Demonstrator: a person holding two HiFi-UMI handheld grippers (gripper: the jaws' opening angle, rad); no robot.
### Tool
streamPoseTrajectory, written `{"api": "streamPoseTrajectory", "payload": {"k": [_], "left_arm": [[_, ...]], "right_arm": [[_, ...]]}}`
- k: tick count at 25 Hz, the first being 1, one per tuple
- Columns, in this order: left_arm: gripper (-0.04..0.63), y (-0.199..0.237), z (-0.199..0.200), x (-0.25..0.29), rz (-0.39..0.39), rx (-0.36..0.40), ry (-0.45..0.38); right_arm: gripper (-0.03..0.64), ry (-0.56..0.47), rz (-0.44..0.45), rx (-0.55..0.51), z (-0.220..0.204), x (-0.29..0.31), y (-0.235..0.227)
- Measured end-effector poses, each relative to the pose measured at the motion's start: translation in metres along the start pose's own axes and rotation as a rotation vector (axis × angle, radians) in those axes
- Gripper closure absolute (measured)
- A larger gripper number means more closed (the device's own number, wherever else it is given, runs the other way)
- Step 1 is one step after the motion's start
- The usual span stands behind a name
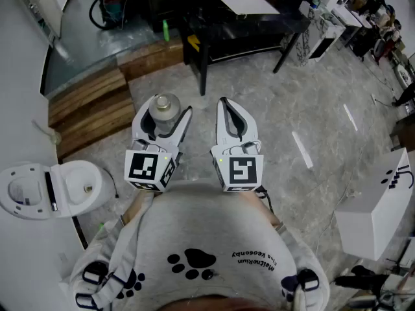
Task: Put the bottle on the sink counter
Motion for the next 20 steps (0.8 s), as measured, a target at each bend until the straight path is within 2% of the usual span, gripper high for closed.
{"api": "streamPoseTrajectory", "payload": {"k": [15, 20], "left_arm": [[0.253, 0.007, -0.010, 0.000, 0.044, -0.018, 0.011], [0.253, 0.022, -0.018, 0.017, 0.040, -0.032, 0.014]], "right_arm": [[0.615, -0.002, 0.043, 0.036, -0.006, 0.008, 0.007], [0.615, 0.021, 0.019, 0.046, -0.017, 0.029, 0.000]]}}
Point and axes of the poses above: the fingertips, and each gripper's own axes: x forward along the fingers, y to its left, z out of its top, the point moved 3 cm from there along -x, backward along the fingers, and after that the axes turned 1 degree about -y, right-handed, at the moved point
